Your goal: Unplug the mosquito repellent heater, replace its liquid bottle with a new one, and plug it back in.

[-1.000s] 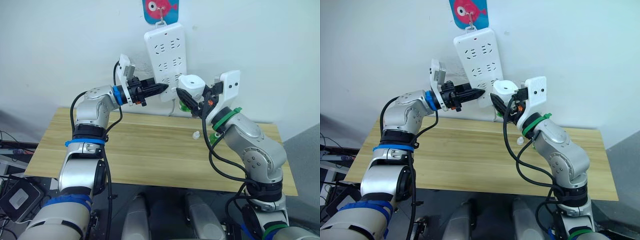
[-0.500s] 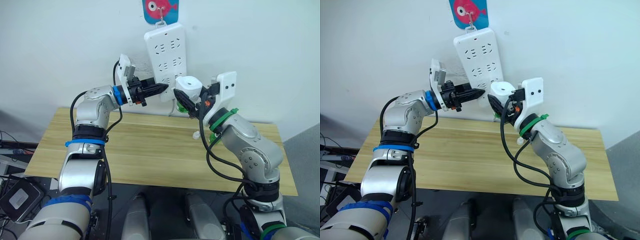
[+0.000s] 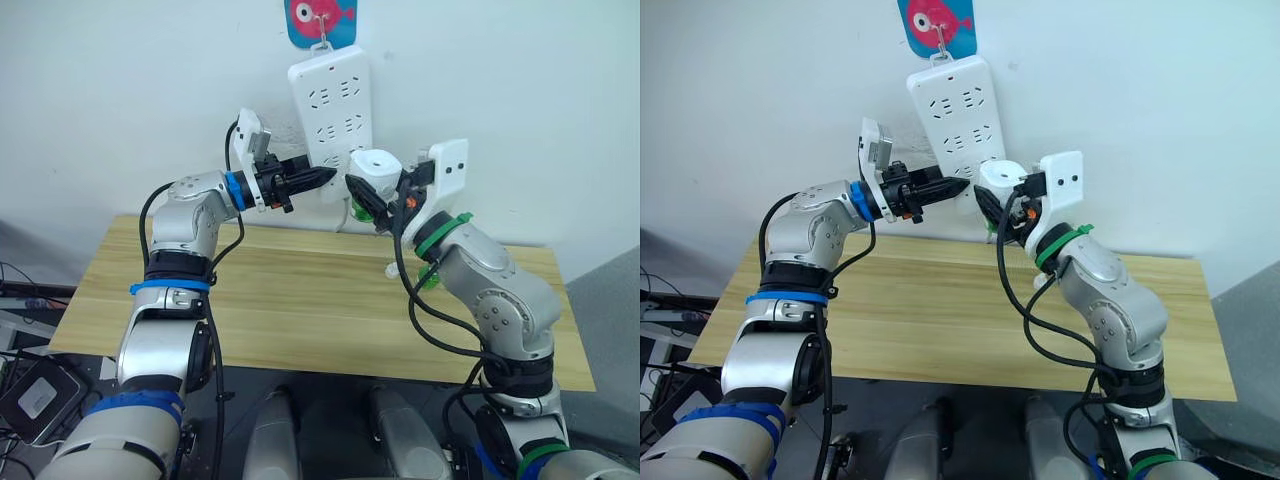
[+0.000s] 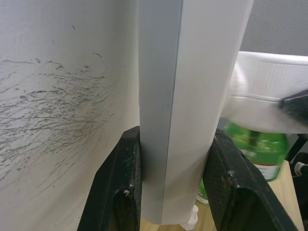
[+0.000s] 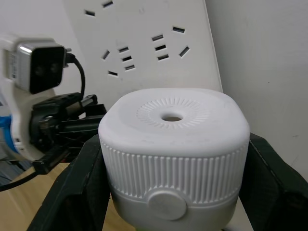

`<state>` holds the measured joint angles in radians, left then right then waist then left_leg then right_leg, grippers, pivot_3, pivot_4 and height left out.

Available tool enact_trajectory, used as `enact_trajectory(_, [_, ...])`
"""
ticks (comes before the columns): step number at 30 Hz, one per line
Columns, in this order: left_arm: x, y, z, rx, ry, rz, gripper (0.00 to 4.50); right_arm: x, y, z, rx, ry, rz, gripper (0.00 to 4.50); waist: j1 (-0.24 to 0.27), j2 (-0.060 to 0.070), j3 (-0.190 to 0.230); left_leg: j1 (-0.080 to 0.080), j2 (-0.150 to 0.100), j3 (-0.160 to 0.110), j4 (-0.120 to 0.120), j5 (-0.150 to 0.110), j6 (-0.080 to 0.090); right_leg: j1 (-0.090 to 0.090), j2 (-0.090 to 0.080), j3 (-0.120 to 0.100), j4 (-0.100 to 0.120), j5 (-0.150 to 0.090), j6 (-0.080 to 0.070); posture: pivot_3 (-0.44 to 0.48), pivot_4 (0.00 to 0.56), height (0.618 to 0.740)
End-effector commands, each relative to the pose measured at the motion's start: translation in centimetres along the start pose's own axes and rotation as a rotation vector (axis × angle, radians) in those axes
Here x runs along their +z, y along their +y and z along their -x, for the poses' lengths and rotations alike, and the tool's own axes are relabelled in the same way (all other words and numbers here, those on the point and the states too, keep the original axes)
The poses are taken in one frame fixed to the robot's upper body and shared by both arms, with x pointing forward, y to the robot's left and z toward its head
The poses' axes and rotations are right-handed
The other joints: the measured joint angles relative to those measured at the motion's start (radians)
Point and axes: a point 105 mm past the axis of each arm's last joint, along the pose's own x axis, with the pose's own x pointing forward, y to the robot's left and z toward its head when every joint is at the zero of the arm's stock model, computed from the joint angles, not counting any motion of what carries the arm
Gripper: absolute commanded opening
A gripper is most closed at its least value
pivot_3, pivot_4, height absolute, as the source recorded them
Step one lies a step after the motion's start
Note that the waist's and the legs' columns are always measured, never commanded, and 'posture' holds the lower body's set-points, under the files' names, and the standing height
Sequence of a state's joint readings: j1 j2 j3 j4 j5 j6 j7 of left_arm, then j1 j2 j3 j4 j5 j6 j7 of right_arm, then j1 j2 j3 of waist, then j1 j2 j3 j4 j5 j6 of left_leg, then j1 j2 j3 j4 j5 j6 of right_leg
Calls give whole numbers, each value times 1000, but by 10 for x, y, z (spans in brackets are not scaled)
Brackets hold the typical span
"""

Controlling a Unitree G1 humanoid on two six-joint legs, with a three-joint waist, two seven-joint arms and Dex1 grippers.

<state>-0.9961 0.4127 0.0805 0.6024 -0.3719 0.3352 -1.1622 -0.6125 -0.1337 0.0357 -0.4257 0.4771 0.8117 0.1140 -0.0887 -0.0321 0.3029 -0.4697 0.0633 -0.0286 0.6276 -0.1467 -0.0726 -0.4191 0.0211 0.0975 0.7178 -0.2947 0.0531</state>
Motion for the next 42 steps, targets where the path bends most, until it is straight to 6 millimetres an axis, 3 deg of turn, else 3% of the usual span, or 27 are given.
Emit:
enact_trajectory(1, [12, -4, -2, -20, -25, -31, 1320, 2, -1, -6, -27, -7, 39, 3161, 0, 0, 0, 0, 0, 0, 0, 0, 0, 0, 0, 0, 0, 0, 0, -113, 266, 740])
enact_trajectory(6, [12, -6, -1, -26, -23, -32, 1320, -1, -2, -11, -28, 17, 154, 3161, -3, 0, 0, 1, 1, 1, 0, 0, 0, 0, 1, 1, 0, -1, 2, -104, 264, 740])
enact_trajectory(11, [11, -8, 0, -27, -23, -33, 1320, 3, 0, -16, -23, -5, 122, 3161, -9, 0, 0, 1, 1, 1, 0, 1, 1, 0, 1, 1, 0, -1, 2, -101, 261, 740])
enact_trajectory(13, [10, -8, -1, -26, -23, -32, 1320, 0, 3, -17, 11, 16, 267, 3161, -10, 0, 0, 1, 1, 1, 0, 1, 1, 0, 1, 1, 0, -1, 2, -99, 260, 740])
enact_trajectory(16, [10, -9, -2, -30, -24, -30, 1320, 0, -3, -19, -28, 4, 189, 3161, -12, 0, 0, 1, 1, 2, 0, 1, 1, 0, 1, 1, 0, -1, 2, -96, 259, 740])
enact_trajectory(21, [10, -10, -1, -32, -23, -30, 1320, 2, -9, -21, -50, -4, 234, 3161, -12, 0, 0, 1, 1, 2, 0, 1, 1, 0, 1, 2, 0, -1, 3, -92, 254, 740])
enact_trajectory(27, [9, -12, -1, -39, -21, -27, 1320, 9, 2, -26, -25, -45, -41, 3161, -20, 0, 0, 1, 2, 2, 0, 1, 1, 0, 1, 2, 1, 0, 2, -91, 252, 740])
enact_trajectory(34, [8, -12, 0, -40, -17, -32, 1320, 8, 6, -27, -4, -15, -36, 3161, -24, 0, 0, 2, 2, 2, 0, 2, 2, 0, 1, 2, 1, 0, 3, -89, 251, 740])
enact_trajectory(42, [8, -11, 0, -34, -17, -33, 1320, 5, 4, -27, 11, 13, 158, 3161, -25, 0, 0, 2, 2, 2, 0, 2, 2, -1, 1, 2, 1, 0, 3, -92, 257, 740])
